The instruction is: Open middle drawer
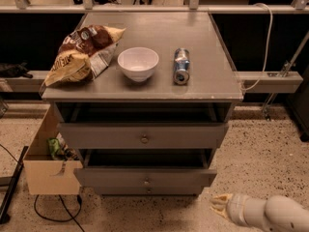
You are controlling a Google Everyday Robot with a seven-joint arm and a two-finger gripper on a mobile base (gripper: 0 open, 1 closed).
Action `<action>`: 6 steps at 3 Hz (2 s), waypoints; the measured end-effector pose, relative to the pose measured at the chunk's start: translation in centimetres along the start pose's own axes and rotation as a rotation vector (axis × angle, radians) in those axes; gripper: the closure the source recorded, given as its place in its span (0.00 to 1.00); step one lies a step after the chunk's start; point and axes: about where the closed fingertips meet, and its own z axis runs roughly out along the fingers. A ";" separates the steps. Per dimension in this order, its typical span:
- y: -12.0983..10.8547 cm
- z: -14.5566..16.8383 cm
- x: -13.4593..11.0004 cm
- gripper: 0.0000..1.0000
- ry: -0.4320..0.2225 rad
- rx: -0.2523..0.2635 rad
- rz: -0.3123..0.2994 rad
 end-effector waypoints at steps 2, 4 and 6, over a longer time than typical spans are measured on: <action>-3.0 5.3 -5.5 0.27 0.006 -0.069 -0.092; -3.0 9.2 -7.3 0.00 0.021 -0.123 -0.118; -4.7 10.7 -8.3 0.00 0.033 -0.103 -0.136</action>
Offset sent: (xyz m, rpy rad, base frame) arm 0.1229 0.1175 -0.0043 -0.0627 0.0221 0.2326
